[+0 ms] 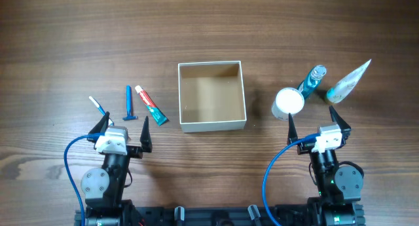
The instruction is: Pack container
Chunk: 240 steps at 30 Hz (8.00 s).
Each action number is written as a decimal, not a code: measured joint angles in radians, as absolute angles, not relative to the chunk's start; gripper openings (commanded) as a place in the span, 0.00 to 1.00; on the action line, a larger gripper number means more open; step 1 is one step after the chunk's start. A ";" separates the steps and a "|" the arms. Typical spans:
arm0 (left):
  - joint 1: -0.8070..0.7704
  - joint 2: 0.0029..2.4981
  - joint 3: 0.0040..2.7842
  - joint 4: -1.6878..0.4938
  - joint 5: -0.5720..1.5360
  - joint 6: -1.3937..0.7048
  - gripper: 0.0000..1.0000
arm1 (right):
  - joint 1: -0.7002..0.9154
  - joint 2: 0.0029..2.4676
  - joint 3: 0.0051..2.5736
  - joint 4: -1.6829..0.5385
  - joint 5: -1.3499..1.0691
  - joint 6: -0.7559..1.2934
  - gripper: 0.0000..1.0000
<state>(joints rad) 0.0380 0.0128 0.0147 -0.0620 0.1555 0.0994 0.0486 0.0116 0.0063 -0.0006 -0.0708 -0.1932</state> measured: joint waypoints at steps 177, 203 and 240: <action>0.036 0.996 1.168 -1.029 0.155 -0.156 1.00 | 0.247 1.603 1.140 -0.942 0.271 0.636 1.00; 0.036 1.049 1.168 -1.029 0.155 -0.156 1.00 | 0.246 1.605 1.083 -0.795 0.185 0.290 1.00; 0.036 1.049 1.168 -1.029 0.155 -0.156 1.00 | 0.246 1.633 1.018 -0.693 0.194 0.311 0.88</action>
